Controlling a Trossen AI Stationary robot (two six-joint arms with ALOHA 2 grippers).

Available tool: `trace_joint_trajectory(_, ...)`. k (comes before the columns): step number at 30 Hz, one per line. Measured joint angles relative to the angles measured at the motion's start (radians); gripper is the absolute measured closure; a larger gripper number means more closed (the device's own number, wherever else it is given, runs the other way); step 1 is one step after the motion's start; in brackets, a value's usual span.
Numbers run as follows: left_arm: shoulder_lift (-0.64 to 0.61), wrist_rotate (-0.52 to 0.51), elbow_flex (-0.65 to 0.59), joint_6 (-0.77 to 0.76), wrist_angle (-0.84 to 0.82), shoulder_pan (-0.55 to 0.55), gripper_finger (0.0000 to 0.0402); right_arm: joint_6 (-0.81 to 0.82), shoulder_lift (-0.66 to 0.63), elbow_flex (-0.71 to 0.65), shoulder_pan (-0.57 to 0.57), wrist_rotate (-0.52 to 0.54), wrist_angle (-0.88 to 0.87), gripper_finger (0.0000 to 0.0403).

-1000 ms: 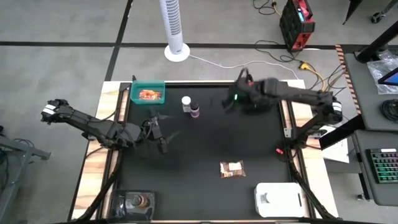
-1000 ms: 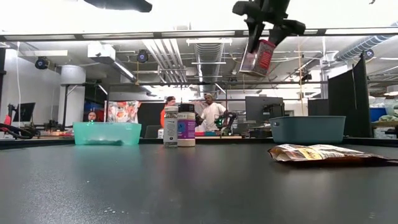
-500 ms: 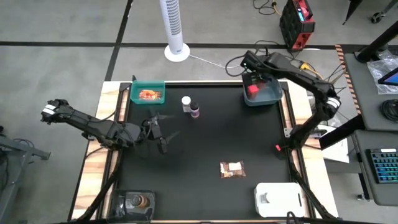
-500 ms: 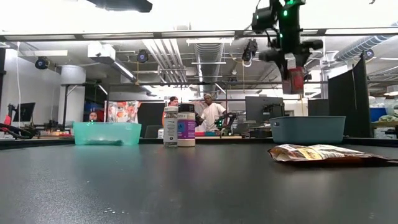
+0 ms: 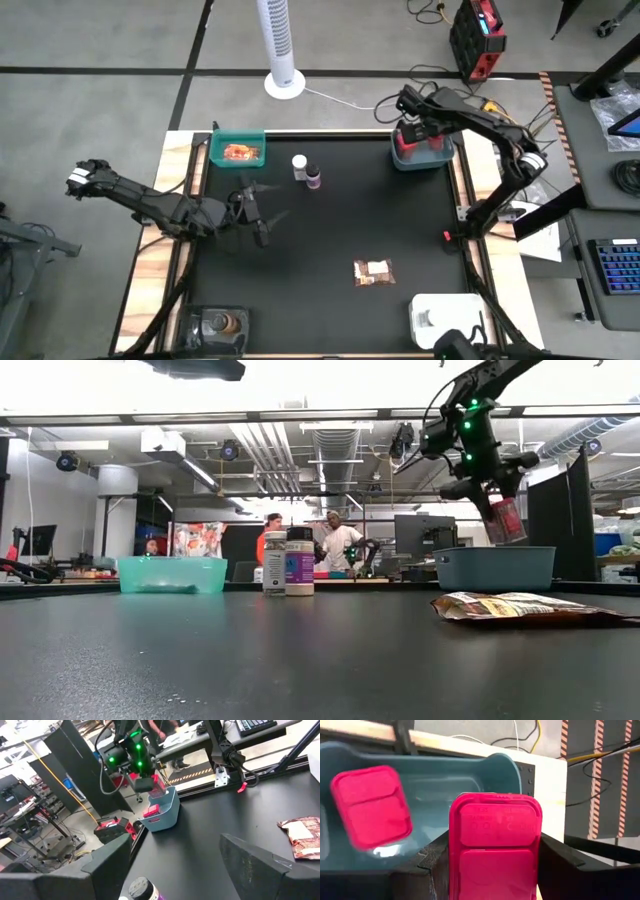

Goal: Sort spices by type
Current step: Put the red seasoning can into the dark blue bin

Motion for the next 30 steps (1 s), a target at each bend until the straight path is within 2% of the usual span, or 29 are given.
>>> trace_joint_trajectory(10, 0.000, 0.000, 0.000, -0.003, 0.000, 0.000, 0.0116, -0.072, -0.001, -0.124, -0.044, -0.038, 0.197, 0.0195)
trace_joint_trajectory(17, 0.000, 0.000, 0.000, -0.008, 0.000, 0.000, 0.0116, -0.081, -0.001, -0.187, -0.064, -0.106, 0.305, 0.0195)
trace_joint_trajectory(30, 0.000, 0.000, 0.000, -0.025, -0.007, 0.000, 0.0116, -0.105, 0.000, -0.226, -0.085, -0.109, 0.327, 0.0195)
